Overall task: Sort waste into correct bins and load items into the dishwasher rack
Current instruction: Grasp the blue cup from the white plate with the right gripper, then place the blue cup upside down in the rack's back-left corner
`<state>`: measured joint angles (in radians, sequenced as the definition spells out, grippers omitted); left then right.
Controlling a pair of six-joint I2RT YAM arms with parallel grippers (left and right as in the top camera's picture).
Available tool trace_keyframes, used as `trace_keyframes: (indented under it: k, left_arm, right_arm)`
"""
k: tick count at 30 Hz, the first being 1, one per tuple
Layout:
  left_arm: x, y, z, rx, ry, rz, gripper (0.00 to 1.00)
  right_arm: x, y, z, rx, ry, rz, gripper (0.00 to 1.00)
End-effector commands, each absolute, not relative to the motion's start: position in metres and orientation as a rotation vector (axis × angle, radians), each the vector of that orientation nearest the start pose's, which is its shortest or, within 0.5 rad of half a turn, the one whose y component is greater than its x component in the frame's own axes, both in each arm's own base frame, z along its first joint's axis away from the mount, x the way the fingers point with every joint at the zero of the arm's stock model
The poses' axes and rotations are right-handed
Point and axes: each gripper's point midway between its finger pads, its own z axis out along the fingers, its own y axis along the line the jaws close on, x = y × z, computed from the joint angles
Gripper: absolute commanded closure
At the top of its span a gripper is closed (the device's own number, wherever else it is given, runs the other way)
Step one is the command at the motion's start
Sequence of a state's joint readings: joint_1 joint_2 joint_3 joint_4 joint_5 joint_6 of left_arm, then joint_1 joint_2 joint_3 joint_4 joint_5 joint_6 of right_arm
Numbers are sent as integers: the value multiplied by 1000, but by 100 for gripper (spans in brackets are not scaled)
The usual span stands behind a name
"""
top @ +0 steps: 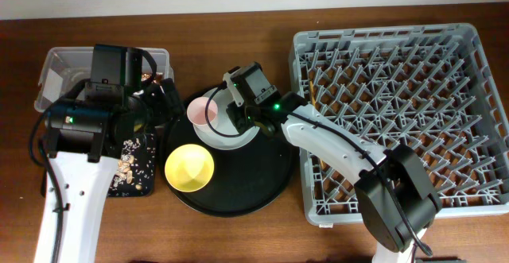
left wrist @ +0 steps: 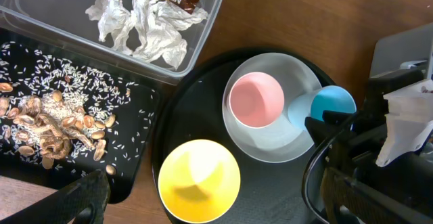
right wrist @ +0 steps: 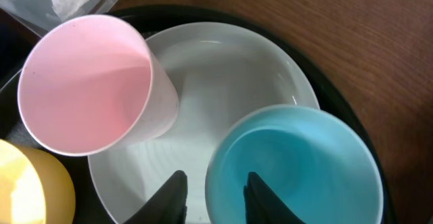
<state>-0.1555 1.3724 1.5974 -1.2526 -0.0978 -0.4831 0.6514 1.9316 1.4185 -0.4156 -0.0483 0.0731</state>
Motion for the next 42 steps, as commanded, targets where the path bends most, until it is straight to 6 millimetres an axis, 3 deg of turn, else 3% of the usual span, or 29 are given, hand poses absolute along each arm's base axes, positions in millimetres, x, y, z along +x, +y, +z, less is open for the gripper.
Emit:
trace_keyframes:
  k: [1,4,8,9,10,11,13,15,17,19,20,22,24,25,26,30,33,36,39,40,42]
  left_arm:
    - [319,-31,283,-455,2532,-106,0]
    - [319,-31,283,-454,2532,-106,1]
    - [319,-31,283,-454,2532,-106,1]
    - [319,-31,283,-454,2532,-106,1]
    - [319,-31,283,-455,2532,-106,1]
    - [319,-31,283,-454,2532,-106,1]
    - [319,-31,283,-454,2532,-106,1]
    - [319,-31,282,-455,2533,-106,1]
    - [319,-31,283,-454,2532,-106,1]
    - [319,-31,283,-454,2532,-106,1]
    - [319,-31,283,-455,2532,-106,1]
    - [319,-31,282,-455,2533,-106,1]
    - [319,-31,283,-455,2532,-106,1]
    - [319,-31,283,-455,2532,-106,1]
    - [319,-31,283,-455,2532,-106,1]
    - [319,-31,282,-454,2533,-106,1]
    - [319,-31,283,-455,2532,-106,1]
    - [319,-31,283,-455,2532,-106,1]
    - [319,-31,282,-454,2533,-106,1]
    - [319,-31,282,-454,2533,-106,1]
    - [319,-31,282,-454,2533,-106,1]
  right_arm:
    - [393,309,88,-769,2444,319,72]
    - [387,304,72,-784,2498,297,72]
    - [386,303,68,-786,2509,294,72]
    - [386,303,67,-787,2512,293,78]
    - [386,303,70,-785,2506,295,96]
    - [388,305,79,-779,2487,303,96]
    - [393,308,112,-761,2421,329,96]
    - [392,306,172,-731,2324,363,96]
    - [386,291,228,-728,2264,408,96]
    - [377,277,291,-783,2139,657,96]
    - [384,251,320,-750,2071,801,96]
    - [397,190,332,-747,1951,1117,96]
    - [416,151,317,-732,1819,1396,96]
    - [427,140,298,-737,1713,1595,96]
    - [445,137,260,-675,1755,1661,96]
    - [470,135,179,-559,1862,1734,96]
    - [478,132,141,-489,1997,1639,96]
    - [477,116,133,-388,2064,1640,96]
    - [469,102,111,-332,2195,1551,95]
    - [466,101,109,-336,2204,1549,88]
    - [454,102,107,-348,2223,1568,84]
